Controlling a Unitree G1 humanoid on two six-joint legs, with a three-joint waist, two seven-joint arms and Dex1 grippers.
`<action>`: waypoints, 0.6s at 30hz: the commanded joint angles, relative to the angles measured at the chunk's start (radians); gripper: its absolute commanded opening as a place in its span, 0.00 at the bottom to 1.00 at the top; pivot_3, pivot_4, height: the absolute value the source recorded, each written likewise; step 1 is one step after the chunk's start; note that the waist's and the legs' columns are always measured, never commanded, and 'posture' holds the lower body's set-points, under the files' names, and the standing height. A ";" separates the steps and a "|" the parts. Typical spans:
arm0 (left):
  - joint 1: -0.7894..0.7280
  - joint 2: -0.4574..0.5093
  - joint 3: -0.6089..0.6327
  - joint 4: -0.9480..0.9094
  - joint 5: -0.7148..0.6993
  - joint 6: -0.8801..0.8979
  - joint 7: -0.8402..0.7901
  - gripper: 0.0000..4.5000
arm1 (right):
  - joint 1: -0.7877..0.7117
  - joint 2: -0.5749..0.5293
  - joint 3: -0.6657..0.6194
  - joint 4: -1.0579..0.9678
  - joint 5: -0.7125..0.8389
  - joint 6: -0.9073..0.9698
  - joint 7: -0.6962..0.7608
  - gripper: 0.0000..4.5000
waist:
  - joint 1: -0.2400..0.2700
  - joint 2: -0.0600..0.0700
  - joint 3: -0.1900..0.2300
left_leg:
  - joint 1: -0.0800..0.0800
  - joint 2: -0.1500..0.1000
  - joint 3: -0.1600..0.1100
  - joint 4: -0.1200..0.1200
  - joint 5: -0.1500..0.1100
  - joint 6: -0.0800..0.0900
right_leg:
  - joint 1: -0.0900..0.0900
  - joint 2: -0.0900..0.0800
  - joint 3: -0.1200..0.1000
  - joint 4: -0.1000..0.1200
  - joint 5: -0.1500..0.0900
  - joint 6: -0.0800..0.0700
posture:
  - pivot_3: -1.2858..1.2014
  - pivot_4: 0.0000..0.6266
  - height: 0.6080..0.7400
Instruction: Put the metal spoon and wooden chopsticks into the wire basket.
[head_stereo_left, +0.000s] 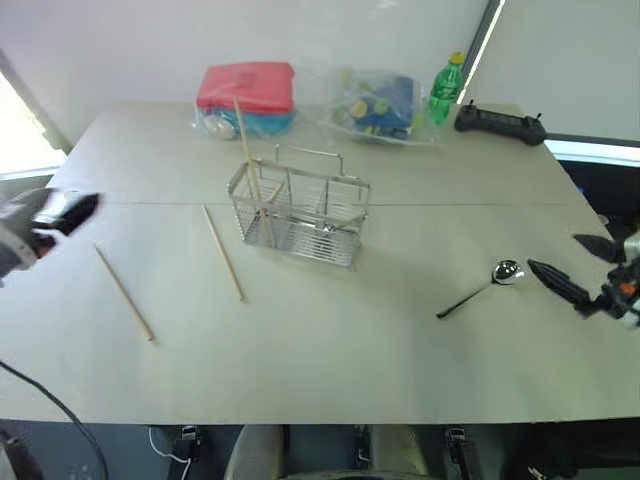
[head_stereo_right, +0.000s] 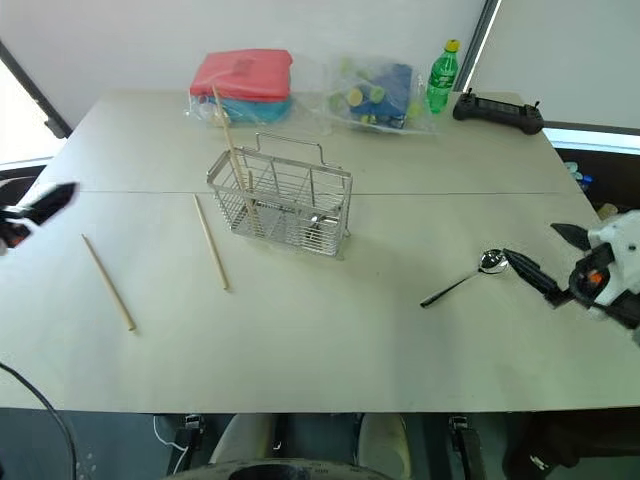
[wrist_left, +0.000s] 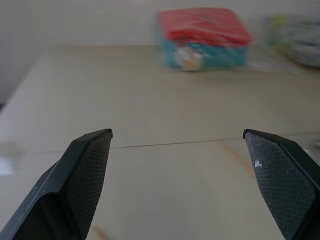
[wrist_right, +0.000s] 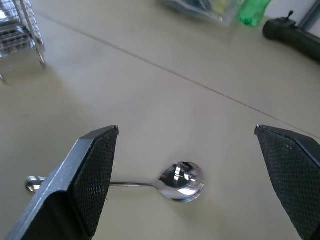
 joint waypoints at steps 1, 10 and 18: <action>-0.018 0.071 -0.113 -0.195 -0.109 0.062 -0.191 0.98 | -0.123 -0.139 0.100 0.112 -0.063 -0.116 0.169 1.00 | -0.005 0.002 0.001 | 0.000 0.000 0.001 0.000 0.000 0.000 | 0.000 0.000 0.000 0.000 0.000 0.000 | 0.52 0.24 0.58; -0.295 0.020 -0.395 -0.317 -0.156 0.092 -0.332 0.98 | -0.660 -0.202 0.586 0.407 -0.252 -0.385 0.619 1.00 | -0.021 0.002 0.007 | 0.000 0.001 0.000 -0.001 0.000 0.001 | -0.001 0.002 0.000 0.001 0.002 0.004 | 0.52 0.24 0.58; -0.414 -0.095 -0.479 -0.333 -0.140 0.103 -0.285 0.98 | -0.926 -0.094 0.911 0.743 -0.446 -0.726 0.767 1.00 | -0.023 -0.002 0.009 | 0.000 -0.001 0.000 -0.001 0.001 0.001 | 0.001 0.001 0.000 0.001 0.003 0.004 | 0.52 0.24 0.58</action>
